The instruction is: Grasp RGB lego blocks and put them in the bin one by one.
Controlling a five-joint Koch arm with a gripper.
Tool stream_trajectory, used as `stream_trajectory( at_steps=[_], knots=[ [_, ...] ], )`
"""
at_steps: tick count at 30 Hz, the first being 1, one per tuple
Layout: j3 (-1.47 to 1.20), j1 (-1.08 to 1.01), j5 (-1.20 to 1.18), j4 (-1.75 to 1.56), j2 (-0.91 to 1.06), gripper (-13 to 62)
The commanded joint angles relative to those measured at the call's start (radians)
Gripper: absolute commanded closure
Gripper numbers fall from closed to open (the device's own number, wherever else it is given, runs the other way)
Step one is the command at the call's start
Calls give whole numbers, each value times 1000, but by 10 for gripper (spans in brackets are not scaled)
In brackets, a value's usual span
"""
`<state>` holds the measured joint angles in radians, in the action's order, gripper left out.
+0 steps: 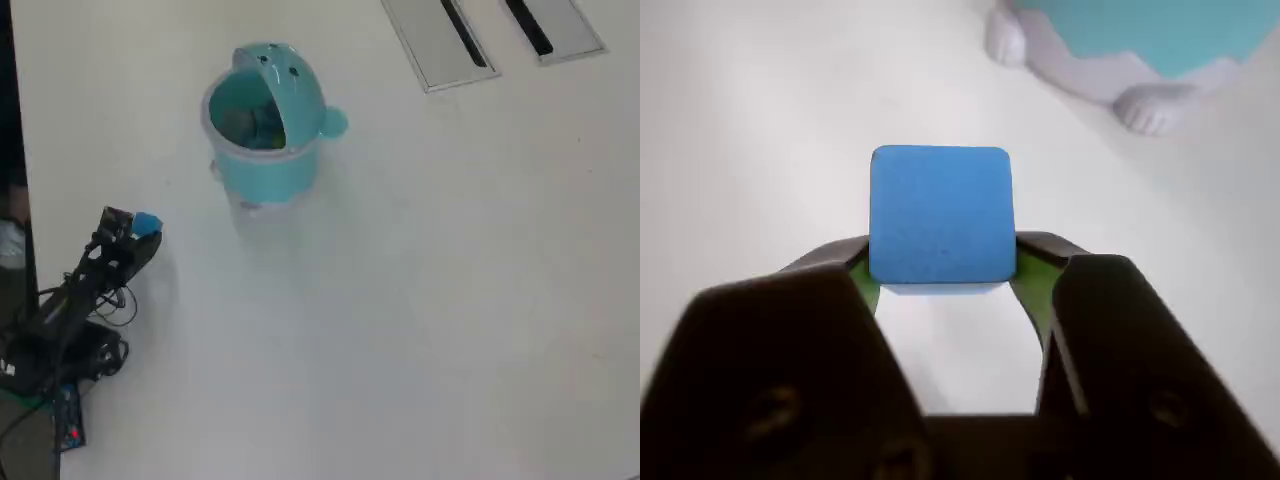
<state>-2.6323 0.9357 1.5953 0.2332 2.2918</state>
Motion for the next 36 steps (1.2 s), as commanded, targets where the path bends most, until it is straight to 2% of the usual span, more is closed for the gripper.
stream_trajectory(
  at_steps=[1,8,10,13,18,20,27,36],
  knots=[
    [69,15,-6,-5,43,464],
    [282,18,-80,-179,0,488],
    [529,17,-121,-267,-146,488],
    [614,17,-123,-287,-216,488],
    [910,-5,-124,-313,-439,488],
    [1121,-31,-124,-351,-630,488],
    [1424,-106,-156,-356,-873,487],
    [1635,-272,-207,-419,-1103,480]
  ],
)
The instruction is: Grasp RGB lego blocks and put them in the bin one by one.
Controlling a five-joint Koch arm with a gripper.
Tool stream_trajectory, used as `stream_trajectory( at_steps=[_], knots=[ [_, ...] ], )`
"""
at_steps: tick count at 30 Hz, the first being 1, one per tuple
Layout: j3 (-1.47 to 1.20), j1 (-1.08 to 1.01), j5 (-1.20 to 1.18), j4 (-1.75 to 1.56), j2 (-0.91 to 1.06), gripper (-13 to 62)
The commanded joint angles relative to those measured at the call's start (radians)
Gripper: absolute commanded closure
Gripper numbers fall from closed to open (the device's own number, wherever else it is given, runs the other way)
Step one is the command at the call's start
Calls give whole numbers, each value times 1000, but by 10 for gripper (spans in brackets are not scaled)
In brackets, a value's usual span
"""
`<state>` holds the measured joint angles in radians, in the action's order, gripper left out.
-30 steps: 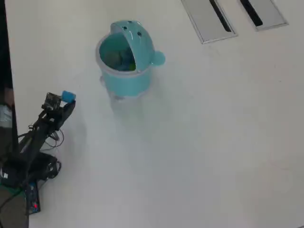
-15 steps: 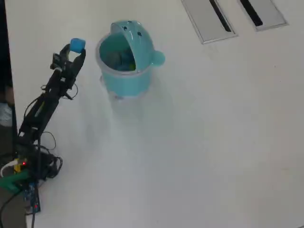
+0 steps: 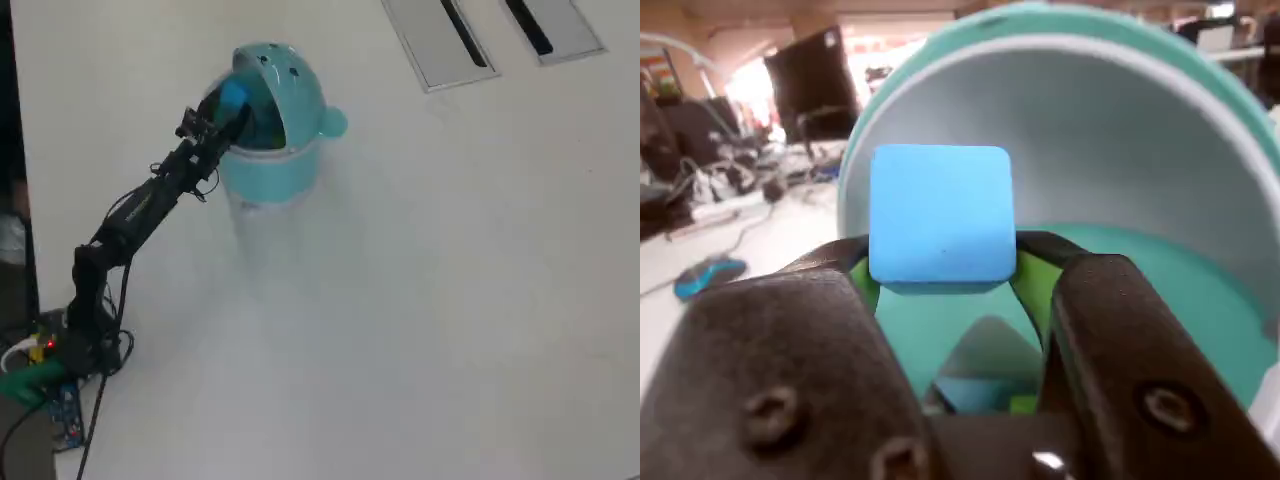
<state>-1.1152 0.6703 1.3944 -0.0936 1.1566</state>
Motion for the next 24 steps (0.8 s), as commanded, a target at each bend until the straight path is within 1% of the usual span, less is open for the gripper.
stream_trajectory(
  at_steps=[1,4,5,9,17,24],
  knots=[
    [135,-12,-8,-92,18,479],
    [196,-55,-2,-89,-25,374],
    [195,-69,25,-87,-44,309],
    [176,-74,69,-89,-55,250],
    [92,-67,103,-97,-17,208],
    [-28,-66,107,-129,78,207]
  ],
)
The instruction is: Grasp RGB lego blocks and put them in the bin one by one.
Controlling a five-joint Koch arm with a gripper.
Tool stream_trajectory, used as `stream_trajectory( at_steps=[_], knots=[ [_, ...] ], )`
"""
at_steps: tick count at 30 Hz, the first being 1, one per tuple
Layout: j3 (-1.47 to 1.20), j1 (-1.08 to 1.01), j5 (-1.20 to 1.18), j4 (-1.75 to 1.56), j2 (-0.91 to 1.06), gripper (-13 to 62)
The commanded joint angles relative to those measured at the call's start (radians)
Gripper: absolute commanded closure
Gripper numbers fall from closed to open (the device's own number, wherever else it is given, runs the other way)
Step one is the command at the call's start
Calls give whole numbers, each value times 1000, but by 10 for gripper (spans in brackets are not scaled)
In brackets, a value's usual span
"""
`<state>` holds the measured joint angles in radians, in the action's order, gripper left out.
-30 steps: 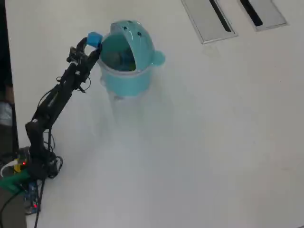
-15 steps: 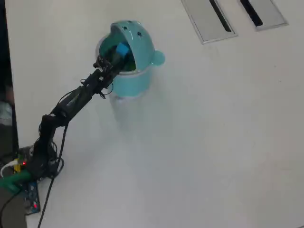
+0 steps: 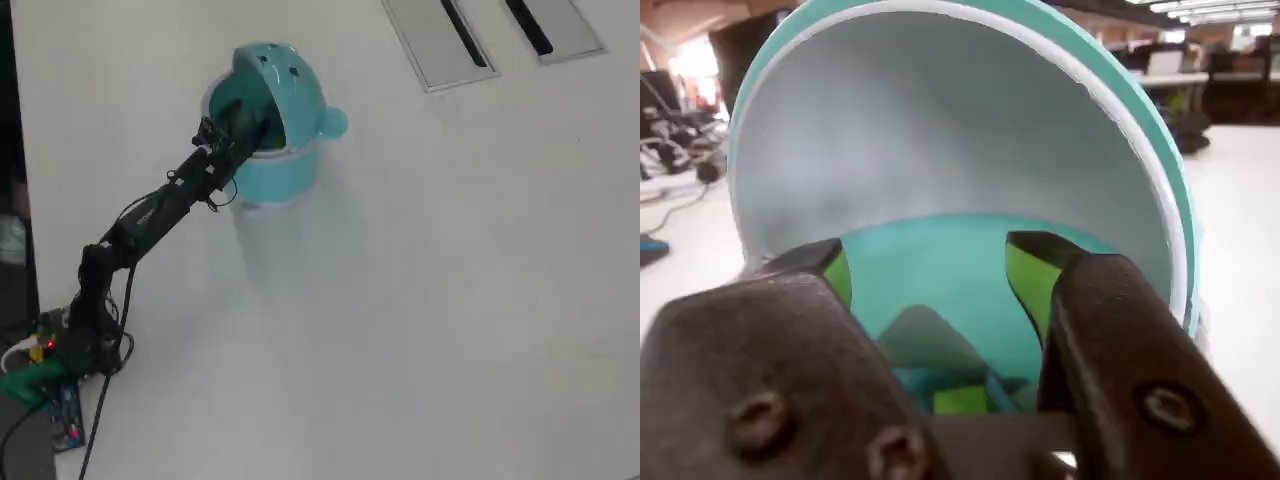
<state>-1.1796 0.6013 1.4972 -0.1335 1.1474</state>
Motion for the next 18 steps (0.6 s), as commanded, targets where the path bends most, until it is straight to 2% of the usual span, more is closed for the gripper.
stream_trajectory(
  at_steps=[1,18],
  knots=[
    [14,5,5,-101,104,204],
    [-327,-23,-115,-169,416,192]
  ],
)
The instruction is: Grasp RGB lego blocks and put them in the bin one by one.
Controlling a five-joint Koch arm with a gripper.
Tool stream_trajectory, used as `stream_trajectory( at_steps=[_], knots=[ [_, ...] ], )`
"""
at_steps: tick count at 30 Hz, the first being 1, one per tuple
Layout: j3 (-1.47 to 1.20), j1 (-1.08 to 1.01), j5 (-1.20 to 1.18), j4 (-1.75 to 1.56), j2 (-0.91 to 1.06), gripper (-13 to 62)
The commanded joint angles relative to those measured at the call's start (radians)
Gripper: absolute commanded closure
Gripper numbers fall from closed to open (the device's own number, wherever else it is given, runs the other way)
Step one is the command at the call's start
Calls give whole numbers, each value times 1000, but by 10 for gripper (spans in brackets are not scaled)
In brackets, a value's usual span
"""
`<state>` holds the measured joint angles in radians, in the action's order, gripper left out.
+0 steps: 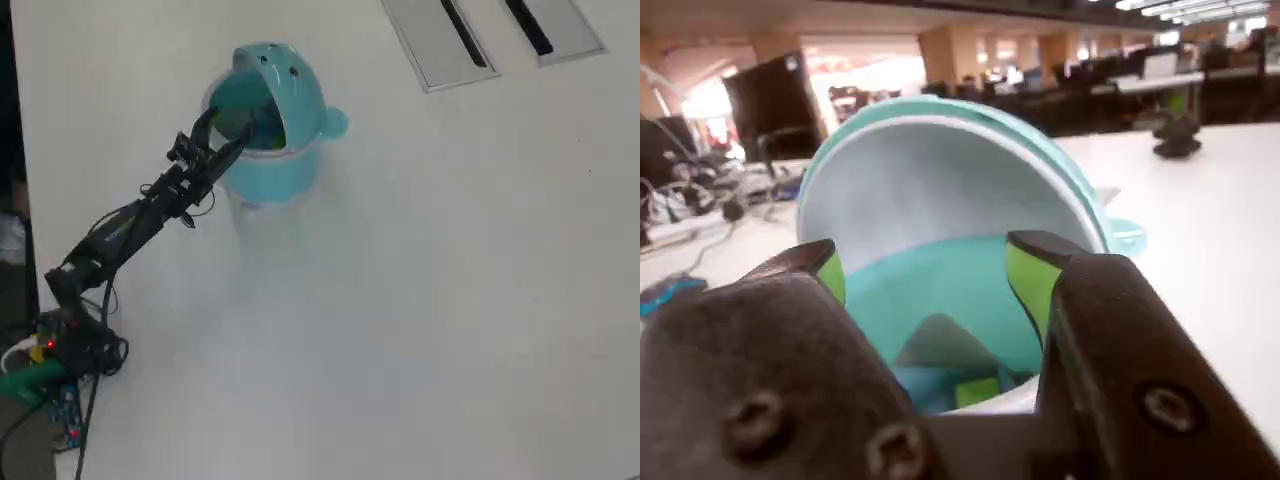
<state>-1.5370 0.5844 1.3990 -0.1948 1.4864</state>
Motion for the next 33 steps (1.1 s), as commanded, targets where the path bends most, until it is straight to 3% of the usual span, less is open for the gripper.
stream_trajectory(
  at_steps=[1,33],
  knots=[
    [3,-8,-18,-115,98,192],
    [-518,-138,-410,-184,603,177]
  ],
)
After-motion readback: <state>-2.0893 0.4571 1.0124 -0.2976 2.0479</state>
